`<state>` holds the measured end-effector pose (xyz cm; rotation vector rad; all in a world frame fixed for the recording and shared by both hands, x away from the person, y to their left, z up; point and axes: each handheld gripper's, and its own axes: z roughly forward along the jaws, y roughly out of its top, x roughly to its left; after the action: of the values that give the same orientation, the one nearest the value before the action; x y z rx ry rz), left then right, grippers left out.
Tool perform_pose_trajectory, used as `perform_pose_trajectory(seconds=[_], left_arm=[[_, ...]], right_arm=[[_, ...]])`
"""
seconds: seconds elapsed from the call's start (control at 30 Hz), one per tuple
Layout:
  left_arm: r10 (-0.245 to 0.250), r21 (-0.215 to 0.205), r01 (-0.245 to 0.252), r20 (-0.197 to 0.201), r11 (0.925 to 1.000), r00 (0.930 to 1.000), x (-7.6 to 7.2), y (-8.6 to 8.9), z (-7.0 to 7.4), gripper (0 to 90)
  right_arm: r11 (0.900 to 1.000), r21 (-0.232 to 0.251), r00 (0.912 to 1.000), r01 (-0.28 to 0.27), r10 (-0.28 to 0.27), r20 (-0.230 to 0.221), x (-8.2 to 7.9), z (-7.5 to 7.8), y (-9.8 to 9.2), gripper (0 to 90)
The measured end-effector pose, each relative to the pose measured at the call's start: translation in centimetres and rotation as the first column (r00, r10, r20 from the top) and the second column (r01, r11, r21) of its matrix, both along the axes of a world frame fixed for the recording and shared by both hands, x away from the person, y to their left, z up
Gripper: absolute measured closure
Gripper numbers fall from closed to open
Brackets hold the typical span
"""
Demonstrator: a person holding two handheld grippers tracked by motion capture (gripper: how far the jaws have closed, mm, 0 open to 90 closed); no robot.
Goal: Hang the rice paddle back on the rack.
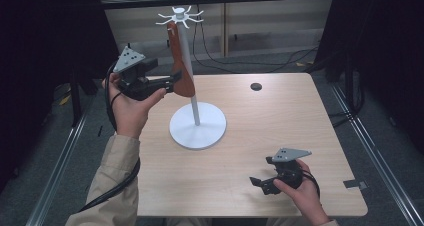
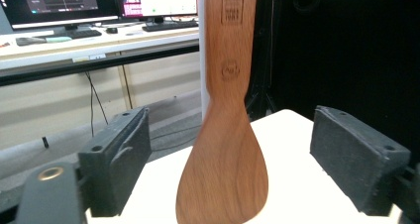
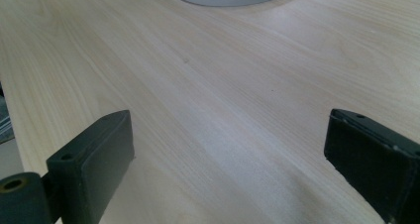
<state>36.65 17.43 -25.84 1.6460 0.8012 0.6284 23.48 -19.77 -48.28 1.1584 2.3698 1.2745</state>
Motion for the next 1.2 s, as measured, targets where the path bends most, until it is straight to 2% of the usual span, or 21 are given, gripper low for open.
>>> perform_pose_trajectory(seconds=[0.2,0.53,1.0,1.2], left_arm=[[-0.030,0.005,0.030,-0.018,0.9996,0.9994,-0.3,0.3,-1.1,12.6],[-0.051,0.008,0.051,-0.049,0.9987,0.9975,-0.7,0.9,-2.8,10.3],[-0.100,0.026,0.103,-0.079,0.9944,0.9918,-1.3,0.7,-4.7,6.0],[-0.103,0.030,0.106,-0.086,0.9939,0.9910,-1.6,0.7,-5.4,5.6]], right_arm=[[1.000,0.001,1.0000,0.006,-0.006,-0.007,0.0,0.1,0.1,5.1],[1.000,-0.003,1.0000,0.003,-0.003,-0.009,0.0,-0.1,0.1,5.1],[1.000,-0.008,0.9999,0.005,-0.005,-0.011,0.0,-0.1,0.1,5.1],[1.000,-0.008,0.9999,0.004,-0.004,-0.011,0.0,-0.1,0.1,5.1]])
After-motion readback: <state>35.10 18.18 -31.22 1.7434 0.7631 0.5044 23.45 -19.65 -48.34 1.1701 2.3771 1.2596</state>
